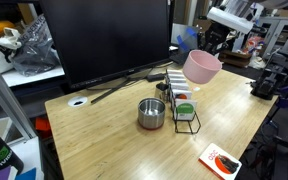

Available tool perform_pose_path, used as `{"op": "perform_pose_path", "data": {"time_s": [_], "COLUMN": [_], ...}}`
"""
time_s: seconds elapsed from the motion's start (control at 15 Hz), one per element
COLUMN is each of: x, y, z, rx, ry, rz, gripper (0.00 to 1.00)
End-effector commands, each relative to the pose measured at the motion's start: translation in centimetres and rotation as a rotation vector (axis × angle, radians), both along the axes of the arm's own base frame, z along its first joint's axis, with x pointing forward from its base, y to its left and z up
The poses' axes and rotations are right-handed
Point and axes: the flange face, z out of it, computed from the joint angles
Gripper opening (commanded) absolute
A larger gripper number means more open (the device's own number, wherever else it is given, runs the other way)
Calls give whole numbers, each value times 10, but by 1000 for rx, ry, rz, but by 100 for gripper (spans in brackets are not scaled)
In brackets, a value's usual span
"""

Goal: Move the pink cup to the end of the book rack close to you

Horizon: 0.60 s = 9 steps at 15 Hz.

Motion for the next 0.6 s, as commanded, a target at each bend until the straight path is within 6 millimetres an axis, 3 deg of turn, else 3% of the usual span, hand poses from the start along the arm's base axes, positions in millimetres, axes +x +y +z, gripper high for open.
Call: {"op": "perform_pose_path", "data": {"time_s": [0.0,0.2,0.53], "x": [3,8,14], "y": [46,94,152], "z": [9,4,-17], "rx": [-58,-102,-116], "ry": [-7,-3,-18], "rz": [199,374,653], "gripper": [4,4,4]}}
